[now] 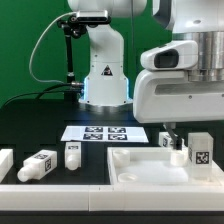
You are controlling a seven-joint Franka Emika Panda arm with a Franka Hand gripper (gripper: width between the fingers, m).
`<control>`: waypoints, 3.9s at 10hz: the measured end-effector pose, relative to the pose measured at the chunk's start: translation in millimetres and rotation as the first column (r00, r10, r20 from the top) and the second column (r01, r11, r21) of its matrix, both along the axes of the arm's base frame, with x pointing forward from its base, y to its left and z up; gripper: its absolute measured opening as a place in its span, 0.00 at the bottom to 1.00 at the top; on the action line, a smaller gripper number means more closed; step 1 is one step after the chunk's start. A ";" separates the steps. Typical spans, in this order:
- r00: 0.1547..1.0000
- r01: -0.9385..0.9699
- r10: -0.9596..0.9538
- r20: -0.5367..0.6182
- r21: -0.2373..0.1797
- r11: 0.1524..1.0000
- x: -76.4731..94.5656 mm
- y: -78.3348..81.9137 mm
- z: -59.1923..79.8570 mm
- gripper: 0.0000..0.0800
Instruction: Assemble one leg
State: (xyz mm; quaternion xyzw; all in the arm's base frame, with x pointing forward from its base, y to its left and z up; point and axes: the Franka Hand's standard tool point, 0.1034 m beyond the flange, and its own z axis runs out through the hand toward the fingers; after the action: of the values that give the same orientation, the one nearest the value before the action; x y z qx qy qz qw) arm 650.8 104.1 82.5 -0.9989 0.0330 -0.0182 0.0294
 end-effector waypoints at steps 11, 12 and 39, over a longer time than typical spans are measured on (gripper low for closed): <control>0.283 0.959 -0.951 -0.125 0.062 0.278 -8.5 -6.4 -2.9 0.36; 0.207 0.978 -0.969 -0.134 0.052 0.202 -9.4 -5.2 -2.6 0.36; 0.097 0.995 -0.990 -0.100 0.017 0.096 -9.2 17.2 -14.7 0.36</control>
Offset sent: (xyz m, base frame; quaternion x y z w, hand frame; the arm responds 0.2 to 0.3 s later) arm 0.0000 0.0000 0.0000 0.0000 0.0000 0.1938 0.9810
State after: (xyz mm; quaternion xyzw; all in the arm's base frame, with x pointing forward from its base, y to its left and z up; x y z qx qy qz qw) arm 641.6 121.3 67.9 -0.7160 0.6964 -0.0005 0.0486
